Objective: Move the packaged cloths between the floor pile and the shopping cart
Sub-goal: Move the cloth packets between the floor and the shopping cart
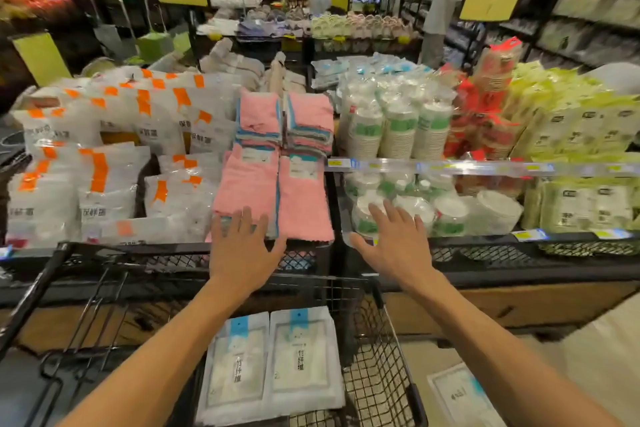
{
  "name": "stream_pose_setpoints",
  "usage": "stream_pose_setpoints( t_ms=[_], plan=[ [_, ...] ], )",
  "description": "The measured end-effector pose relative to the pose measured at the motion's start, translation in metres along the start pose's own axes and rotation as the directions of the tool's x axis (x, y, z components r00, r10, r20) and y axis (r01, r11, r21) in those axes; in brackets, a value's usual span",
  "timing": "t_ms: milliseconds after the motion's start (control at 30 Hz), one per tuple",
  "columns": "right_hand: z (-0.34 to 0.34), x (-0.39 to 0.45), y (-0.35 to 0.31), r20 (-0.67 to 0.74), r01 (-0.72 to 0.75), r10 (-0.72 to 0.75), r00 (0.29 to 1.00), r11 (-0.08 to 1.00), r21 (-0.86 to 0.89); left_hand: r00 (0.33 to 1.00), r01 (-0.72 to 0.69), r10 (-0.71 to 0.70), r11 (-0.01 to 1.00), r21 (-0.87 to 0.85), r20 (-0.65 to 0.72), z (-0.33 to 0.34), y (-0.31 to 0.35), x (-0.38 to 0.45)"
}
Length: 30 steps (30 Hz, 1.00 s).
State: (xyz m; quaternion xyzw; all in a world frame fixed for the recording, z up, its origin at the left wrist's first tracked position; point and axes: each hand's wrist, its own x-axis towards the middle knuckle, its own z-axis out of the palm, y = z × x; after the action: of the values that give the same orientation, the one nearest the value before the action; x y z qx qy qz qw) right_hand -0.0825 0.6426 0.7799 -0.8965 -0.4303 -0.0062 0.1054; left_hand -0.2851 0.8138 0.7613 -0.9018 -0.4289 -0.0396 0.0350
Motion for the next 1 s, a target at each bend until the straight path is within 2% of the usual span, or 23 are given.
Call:
stream_pose_setpoints(
  t_ms=[200,367,500,700,767,867,1000],
  plan=[
    [-0.080,-0.020,0.050,-0.084,-0.147,0.147,0.986,0.989,0.005,0.983,-0.181,0.175,0.977,-0.109,-0.063,-0.066,0.067,0.020],
    [-0.131,-0.065,0.094,-0.188,-0.334,0.330,0.925,0.943,0.011,0.933,-0.359,0.353,0.927,-0.109,-0.067,-0.103,0.132,0.032],
    [-0.161,-0.118,0.126,-0.245,-0.504,0.491,0.836,0.864,0.010,0.856,-0.515,0.504,0.851,-0.106,-0.117,-0.118,0.190,0.025],
    [-0.188,-0.206,0.180,-0.290,-0.706,0.688,0.665,0.706,0.053,0.739,-0.672,0.666,0.719,-0.175,-0.099,-0.127,0.286,-0.005],
    [-0.192,-0.234,0.199,-0.312,-0.752,0.729,0.609,0.656,0.067,0.686,-0.724,0.722,0.665,-0.181,-0.092,-0.130,0.318,-0.022],
    [-0.194,-0.271,0.232,-0.341,-0.787,0.755,0.560,0.613,0.064,0.621,-0.776,0.778,0.596,-0.205,-0.090,-0.133,0.364,-0.049],
    [-0.195,-0.315,0.286,-0.326,-0.829,0.798,0.506,0.555,0.072,0.585,-0.806,0.807,0.567,-0.173,-0.079,-0.128,0.429,-0.081]
  ],
)
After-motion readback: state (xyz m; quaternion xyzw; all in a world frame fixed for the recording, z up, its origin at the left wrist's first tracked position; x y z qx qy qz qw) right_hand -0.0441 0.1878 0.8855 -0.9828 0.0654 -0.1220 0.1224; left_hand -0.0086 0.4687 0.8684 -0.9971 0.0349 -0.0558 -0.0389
